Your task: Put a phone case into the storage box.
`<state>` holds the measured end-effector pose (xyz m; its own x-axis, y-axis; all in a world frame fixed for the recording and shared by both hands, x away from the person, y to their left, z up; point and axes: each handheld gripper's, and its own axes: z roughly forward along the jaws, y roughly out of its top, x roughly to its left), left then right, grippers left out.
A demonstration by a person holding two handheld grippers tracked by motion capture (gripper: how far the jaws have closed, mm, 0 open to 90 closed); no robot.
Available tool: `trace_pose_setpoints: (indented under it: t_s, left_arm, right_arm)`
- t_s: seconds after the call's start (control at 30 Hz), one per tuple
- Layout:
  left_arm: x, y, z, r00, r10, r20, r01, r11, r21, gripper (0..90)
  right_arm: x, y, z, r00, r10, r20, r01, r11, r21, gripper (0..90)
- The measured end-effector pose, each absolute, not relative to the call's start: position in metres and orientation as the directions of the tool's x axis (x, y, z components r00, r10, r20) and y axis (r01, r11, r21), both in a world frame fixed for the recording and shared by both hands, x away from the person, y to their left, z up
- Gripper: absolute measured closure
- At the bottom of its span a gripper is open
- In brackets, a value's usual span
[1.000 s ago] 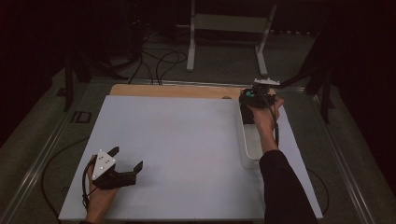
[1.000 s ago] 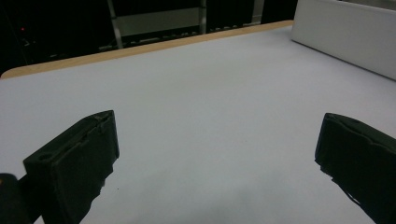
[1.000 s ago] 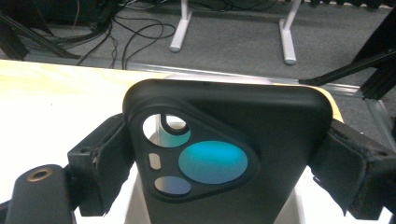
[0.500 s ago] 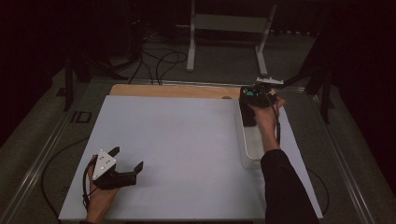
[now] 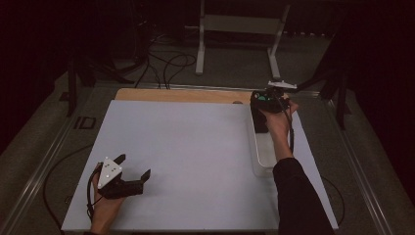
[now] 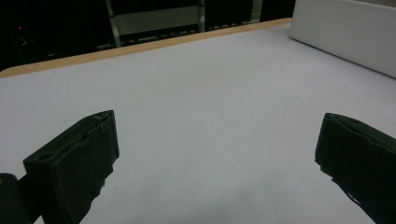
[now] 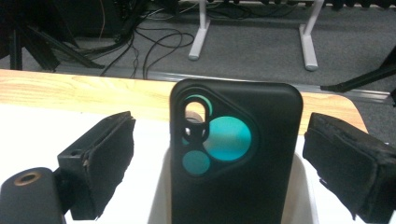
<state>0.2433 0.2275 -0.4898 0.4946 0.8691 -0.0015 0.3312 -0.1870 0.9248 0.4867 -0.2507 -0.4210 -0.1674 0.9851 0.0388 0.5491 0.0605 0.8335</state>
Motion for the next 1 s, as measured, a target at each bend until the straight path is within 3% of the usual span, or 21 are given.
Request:
trace_pose_setpoints:
  t_s: [0.63,1.0]
  left_arm:
    - [0.244,0.227,-0.490,0.499,0.867,-0.003,0.343,-0.194,0.919,0.2]
    - [0.245,0.230,-0.489,0.502,0.865,-0.017,0.362,-0.192,0.912,0.2]
  right_arm:
    - [0.457,-0.235,-0.417,-0.285,0.954,0.098,0.524,0.070,0.849,9.0]
    - [0.428,-0.228,-0.405,-0.371,0.927,0.059,0.502,0.147,0.852,9.0]
